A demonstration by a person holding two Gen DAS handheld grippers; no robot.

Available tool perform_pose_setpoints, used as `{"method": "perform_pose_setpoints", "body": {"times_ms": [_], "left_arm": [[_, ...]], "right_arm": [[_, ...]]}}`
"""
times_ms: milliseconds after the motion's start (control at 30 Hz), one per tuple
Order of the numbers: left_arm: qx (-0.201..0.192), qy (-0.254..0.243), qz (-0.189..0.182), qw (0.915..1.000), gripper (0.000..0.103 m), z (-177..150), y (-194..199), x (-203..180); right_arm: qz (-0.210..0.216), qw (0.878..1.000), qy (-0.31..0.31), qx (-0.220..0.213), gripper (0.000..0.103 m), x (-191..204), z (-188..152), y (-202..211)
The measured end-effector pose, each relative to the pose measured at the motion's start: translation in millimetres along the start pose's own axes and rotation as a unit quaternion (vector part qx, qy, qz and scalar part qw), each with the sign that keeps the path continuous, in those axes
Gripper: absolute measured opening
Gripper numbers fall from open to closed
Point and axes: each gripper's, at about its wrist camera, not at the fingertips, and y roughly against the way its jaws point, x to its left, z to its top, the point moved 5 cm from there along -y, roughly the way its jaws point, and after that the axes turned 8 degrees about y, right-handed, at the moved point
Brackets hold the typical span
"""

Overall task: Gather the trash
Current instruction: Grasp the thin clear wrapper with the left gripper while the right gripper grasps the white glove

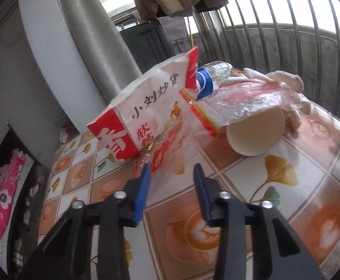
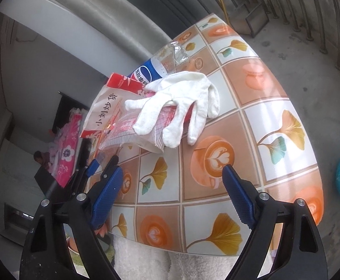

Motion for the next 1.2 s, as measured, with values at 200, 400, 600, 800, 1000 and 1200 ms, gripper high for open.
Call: {"method": "perform_pose_setpoints", "body": {"times_ms": [200, 400, 600, 800, 1000, 1200], "left_arm": [[-0.002, 0.02, 0.005, 0.9998, 0.007, -0.3, 6.5, 10.3], [-0.014, 0.027, 0.011, 0.9995, 0.001, 0.2, 22.4, 16.3], [-0.022, 0.043, 0.015, 0.9987, 0.001, -3.6, 46.5, 22.4], [-0.017, 0.076, -0.005, 0.9969, 0.001, -10.7, 68.1, 27.7], [-0.005, 0.099, -0.022, 0.9949, 0.001, -16.7, 75.6, 29.2], [-0.003, 0.106, -0.024, 0.994, 0.001, -20.1, 77.1, 26.6]], "right_arm": [[0.042, 0.999, -0.026, -0.003, 0.074, -7.3, 7.1, 0.2], [0.129, 0.989, -0.071, -0.023, 0.066, -13.5, 27.5, -1.9], [0.125, 0.98, -0.151, -0.018, 0.055, -43.8, 46.3, -21.5], [0.093, 0.981, -0.171, -0.007, 0.055, -63.6, 59.2, -34.0], [0.061, 0.987, -0.151, 0.007, 0.057, -70.0, 79.2, -51.4], [0.051, 0.988, -0.144, 0.032, 0.038, -72.6, 93.1, -80.8]]}}
